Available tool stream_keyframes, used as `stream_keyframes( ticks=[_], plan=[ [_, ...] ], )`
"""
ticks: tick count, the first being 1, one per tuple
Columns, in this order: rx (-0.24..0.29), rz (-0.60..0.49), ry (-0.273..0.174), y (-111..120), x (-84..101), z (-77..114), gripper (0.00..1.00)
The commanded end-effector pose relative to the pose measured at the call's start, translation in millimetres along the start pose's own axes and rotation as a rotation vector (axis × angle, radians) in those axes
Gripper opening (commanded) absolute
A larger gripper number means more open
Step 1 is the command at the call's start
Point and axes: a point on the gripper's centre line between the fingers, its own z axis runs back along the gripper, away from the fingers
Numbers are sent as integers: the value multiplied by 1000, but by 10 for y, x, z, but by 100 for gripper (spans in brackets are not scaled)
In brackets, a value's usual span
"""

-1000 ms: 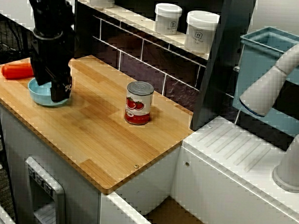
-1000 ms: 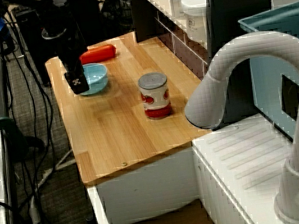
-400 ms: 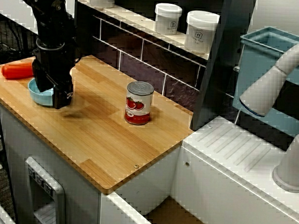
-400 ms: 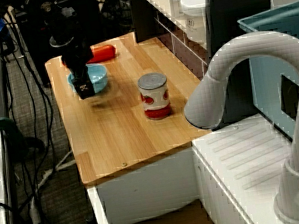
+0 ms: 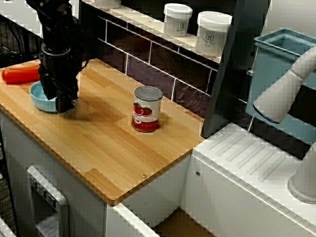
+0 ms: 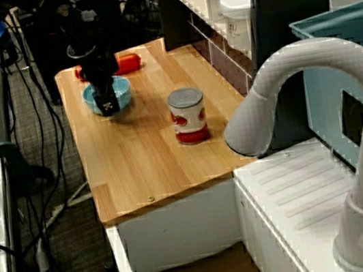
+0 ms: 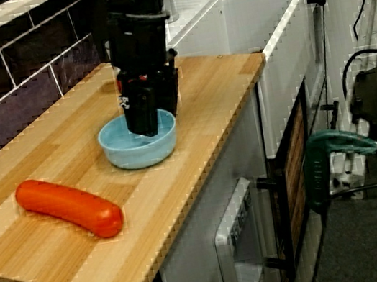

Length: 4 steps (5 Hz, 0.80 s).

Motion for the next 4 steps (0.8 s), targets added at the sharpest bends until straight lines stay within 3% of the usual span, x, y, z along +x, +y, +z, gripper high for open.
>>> stream_keyframes(
  ticks=[1,2,4],
  plan=[
    [1,-4,-44,87,39,242,0],
    [-21,-8,-62,134,65,418,0],
    [-94,12,-95,220,257,964,0]
  ],
)
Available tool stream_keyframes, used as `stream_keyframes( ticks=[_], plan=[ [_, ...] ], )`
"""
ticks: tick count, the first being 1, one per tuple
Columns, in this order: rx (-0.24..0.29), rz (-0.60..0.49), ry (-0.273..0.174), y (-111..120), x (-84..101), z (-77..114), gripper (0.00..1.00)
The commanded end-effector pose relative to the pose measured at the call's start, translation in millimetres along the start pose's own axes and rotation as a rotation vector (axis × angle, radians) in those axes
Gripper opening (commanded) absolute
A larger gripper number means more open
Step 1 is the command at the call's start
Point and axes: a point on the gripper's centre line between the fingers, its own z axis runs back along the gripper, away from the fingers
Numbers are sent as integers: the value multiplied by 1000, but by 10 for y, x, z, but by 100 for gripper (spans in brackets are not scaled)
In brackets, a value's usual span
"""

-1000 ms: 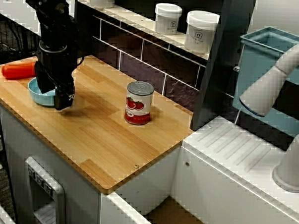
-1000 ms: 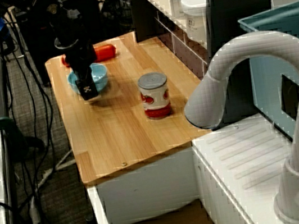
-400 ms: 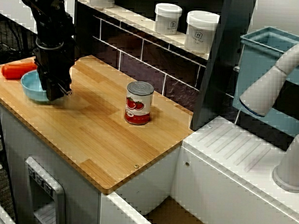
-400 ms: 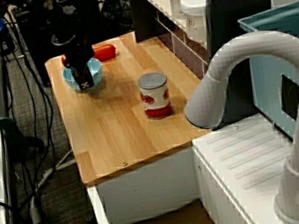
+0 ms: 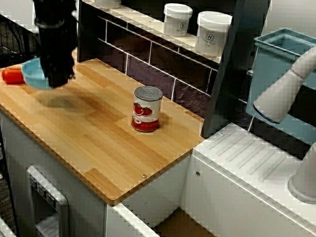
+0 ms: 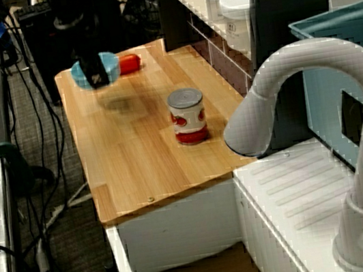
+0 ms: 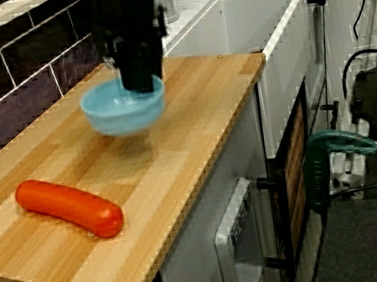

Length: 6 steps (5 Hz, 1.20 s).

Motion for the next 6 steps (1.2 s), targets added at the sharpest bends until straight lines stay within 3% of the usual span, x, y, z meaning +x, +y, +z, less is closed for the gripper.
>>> stream_keyframes(
  ticks=[1,4,6],
  plan=[
    [-12,-17,-100,8,230,652,0],
    [-29,-67,-134,-187,364,1028,0],
    [-48,-67,-168,-168,387,1322,0]
  ],
)
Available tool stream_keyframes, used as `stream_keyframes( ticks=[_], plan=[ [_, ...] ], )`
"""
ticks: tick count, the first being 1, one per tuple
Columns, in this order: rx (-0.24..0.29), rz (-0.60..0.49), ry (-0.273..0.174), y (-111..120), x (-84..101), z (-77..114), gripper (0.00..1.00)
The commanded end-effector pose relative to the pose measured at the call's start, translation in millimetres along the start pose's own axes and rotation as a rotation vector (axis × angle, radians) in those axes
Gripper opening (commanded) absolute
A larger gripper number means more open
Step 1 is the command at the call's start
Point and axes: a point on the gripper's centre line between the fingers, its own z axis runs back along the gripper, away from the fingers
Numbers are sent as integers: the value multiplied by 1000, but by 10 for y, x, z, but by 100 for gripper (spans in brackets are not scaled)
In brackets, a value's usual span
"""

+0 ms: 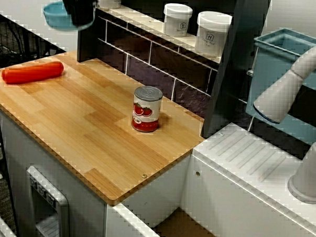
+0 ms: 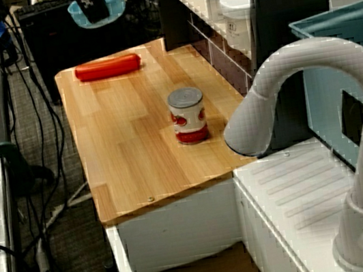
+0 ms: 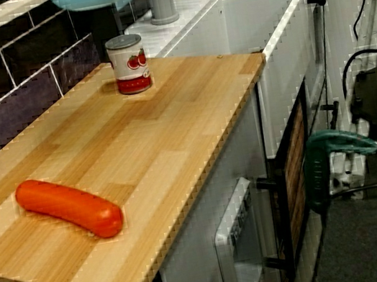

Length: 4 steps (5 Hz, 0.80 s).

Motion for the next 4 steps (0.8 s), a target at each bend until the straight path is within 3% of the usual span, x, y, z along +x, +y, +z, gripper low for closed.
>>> stream_keyframes(
  ticks=[1,4],
  plan=[
    [14,-6,-67,49,86,431,0],
    [-5,-17,-79,79,191,628,0]
  ],
)
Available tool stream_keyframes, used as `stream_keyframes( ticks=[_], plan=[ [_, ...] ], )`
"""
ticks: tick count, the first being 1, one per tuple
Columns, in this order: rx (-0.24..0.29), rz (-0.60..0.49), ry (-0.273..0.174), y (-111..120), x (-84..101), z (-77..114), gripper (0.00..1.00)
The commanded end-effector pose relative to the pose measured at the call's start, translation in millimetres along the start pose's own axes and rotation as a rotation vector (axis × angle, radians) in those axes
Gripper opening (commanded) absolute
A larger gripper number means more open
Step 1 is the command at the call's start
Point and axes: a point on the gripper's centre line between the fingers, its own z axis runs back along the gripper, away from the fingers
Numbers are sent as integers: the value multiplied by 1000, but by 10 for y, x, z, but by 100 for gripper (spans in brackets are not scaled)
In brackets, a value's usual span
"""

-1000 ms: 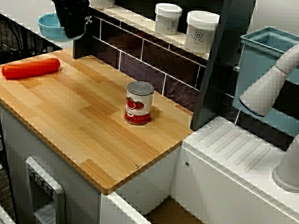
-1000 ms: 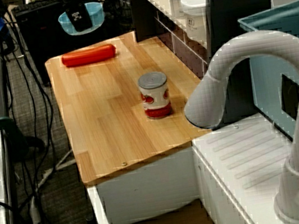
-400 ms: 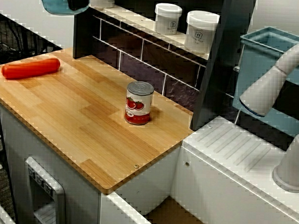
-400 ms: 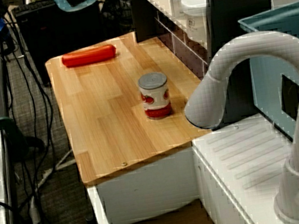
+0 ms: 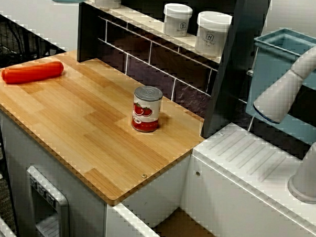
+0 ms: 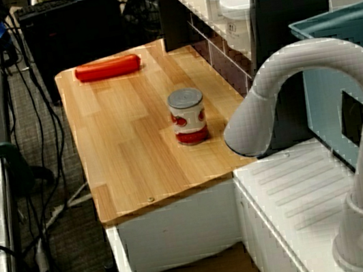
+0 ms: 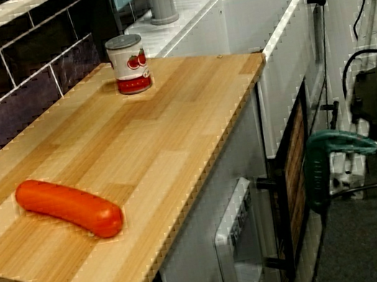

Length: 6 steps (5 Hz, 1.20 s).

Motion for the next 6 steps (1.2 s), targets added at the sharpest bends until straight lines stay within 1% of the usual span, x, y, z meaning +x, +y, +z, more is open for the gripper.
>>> stream_keyframes(
  ticks=[1,2,3,5,6],
  plan=[
    [16,-14,-35,75,88,164,0],
    [29,-10,7,87,50,-114,0],
    [46,-9,38,68,-27,-339,0],
    [96,-23,103,102,-199,-853,0],
    [128,-34,119,113,-316,-1070,0]
  ],
)
